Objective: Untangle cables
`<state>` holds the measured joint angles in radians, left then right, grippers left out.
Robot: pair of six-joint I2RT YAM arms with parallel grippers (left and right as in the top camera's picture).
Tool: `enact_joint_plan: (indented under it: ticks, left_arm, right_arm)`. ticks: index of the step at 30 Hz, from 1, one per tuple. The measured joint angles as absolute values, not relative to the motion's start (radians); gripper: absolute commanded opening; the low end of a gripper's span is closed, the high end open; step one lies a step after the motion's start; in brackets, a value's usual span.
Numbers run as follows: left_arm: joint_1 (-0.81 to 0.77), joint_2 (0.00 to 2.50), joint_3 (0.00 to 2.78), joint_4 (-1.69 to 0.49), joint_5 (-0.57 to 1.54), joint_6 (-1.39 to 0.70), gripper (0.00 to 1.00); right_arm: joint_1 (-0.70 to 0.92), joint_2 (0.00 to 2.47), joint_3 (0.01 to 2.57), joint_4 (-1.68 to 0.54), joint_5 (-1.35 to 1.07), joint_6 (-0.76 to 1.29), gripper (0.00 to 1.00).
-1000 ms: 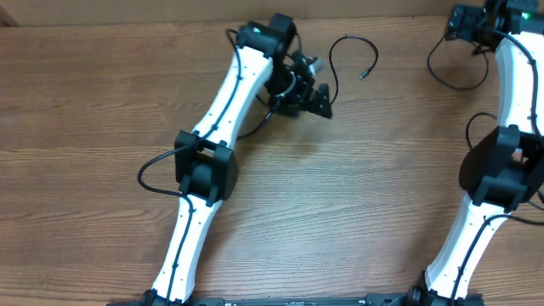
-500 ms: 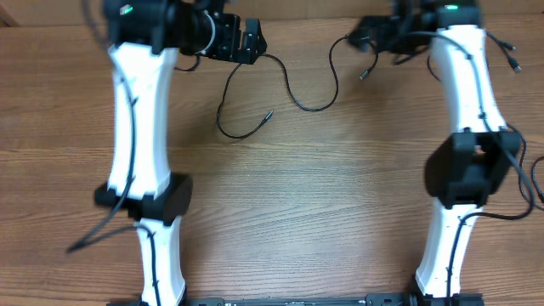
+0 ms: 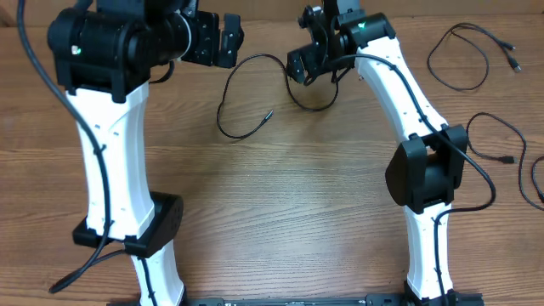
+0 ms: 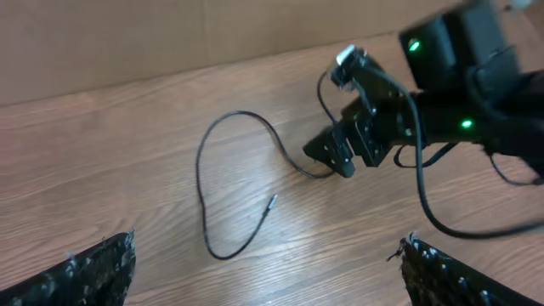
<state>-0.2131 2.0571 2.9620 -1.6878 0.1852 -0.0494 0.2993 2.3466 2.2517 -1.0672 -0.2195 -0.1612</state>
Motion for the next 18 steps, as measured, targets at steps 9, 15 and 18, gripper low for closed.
enact_joint_plan:
  ticks: [9,15,18]
  left_arm:
    - [-0.17,1.897,2.861,-1.688,0.167,-0.053,1.0]
    - [-0.17,1.877,2.748,-1.686,0.163,-0.053,1.0]
    - [-0.17,1.883,2.685,-1.688,0.159,-0.053,1.0]
  right_arm:
    - [0.295,2.406,2.078,-0.957,-0.199,-0.244,1.0]
    - [0.301,2.407,2.025,-0.909,-0.199,-0.291,1.0]
    - [0.307,2.408,2.02,-0.912,-0.198,-0.336,1.0]
